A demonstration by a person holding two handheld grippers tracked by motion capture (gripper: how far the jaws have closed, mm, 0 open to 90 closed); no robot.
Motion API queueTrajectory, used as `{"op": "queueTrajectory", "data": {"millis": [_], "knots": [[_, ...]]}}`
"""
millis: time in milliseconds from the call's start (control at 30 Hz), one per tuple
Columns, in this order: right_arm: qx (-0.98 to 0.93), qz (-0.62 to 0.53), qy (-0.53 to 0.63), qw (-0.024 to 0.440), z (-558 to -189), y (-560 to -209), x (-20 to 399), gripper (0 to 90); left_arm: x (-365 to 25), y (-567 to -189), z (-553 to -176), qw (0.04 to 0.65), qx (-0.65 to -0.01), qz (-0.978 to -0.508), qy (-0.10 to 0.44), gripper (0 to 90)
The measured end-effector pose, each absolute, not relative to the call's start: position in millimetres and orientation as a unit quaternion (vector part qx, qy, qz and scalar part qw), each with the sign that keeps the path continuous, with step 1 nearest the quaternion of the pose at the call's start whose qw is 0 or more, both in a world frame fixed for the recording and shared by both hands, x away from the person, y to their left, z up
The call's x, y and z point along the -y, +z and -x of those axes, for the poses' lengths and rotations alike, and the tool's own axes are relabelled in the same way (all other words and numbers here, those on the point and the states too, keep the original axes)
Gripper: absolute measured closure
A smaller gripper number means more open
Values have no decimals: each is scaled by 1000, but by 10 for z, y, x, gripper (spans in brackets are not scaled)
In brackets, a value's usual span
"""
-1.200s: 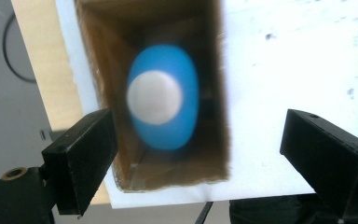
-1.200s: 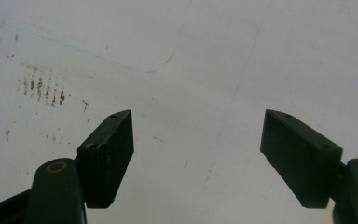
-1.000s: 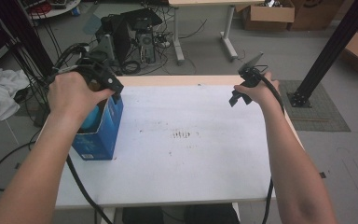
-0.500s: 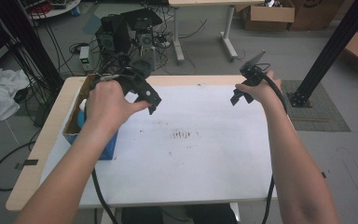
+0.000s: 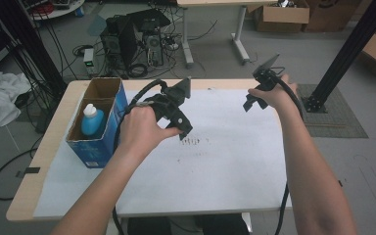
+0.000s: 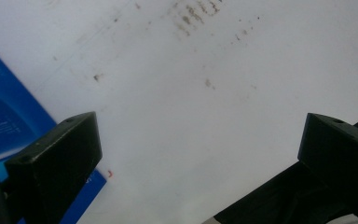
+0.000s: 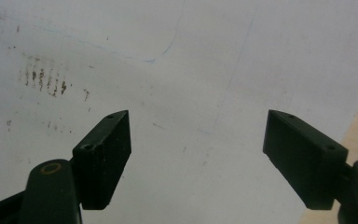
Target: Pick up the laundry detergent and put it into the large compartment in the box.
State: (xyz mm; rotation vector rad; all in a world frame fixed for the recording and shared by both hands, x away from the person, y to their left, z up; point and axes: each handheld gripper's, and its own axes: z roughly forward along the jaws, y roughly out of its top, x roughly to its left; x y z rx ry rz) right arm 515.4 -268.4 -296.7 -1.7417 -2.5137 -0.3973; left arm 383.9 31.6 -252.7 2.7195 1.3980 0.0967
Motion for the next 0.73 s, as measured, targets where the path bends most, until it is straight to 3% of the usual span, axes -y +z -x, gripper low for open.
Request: {"op": "queueTrajectory", "data": {"millis": [733], "knots": [[816,563,-126,32,-5162,-2973,2654,229,-271,-2583,-3847,46,-450,-891,21,1]]}}
